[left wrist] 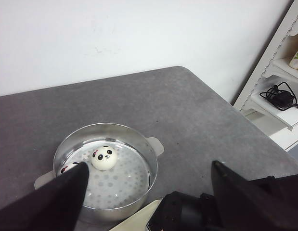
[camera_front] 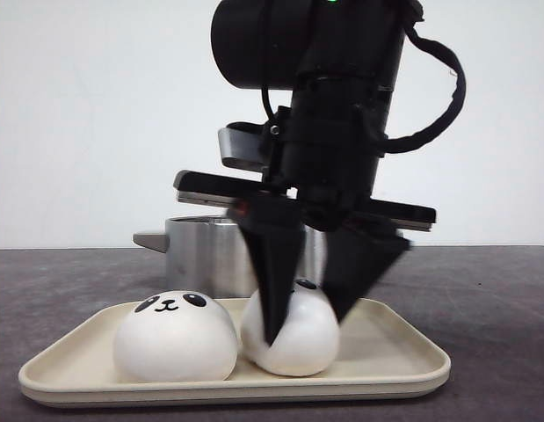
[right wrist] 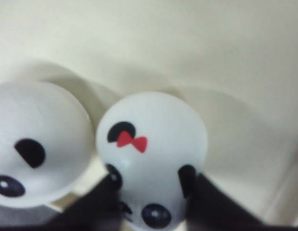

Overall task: Steam buns
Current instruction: 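Close the right gripper on the nearer panda bun by the pot, then carry the bun with the right gripper into the pot and release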

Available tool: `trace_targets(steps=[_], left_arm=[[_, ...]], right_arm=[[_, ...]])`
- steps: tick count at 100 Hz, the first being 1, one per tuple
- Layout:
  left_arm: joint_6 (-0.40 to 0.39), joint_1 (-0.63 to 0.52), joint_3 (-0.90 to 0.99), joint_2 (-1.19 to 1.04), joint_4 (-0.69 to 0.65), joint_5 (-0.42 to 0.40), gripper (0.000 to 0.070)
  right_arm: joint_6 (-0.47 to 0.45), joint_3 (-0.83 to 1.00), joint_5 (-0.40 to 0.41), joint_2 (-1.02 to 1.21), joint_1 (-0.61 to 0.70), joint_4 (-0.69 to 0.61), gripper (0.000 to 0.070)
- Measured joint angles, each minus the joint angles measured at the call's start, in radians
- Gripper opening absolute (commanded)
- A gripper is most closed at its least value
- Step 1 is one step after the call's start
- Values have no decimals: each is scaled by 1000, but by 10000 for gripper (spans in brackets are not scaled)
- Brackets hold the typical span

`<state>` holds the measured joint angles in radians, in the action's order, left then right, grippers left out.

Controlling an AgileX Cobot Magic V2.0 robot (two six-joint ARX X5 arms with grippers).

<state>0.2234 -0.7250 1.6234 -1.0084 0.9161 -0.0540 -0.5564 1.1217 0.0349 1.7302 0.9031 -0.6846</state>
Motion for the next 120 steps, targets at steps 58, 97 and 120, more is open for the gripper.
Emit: trace_targets(steps=[58,97,120], left_arm=[[-5,0,0,1,-15,0,475],[-14,0,0,1,-14,0,475],[-15,0,0,1,11,0,475]], right_arm=[[183,477,-205,-219,-78,10,12],[239,480,-114,48,-274,-23,12],[262,478,-113,226,-304,-25,13]])
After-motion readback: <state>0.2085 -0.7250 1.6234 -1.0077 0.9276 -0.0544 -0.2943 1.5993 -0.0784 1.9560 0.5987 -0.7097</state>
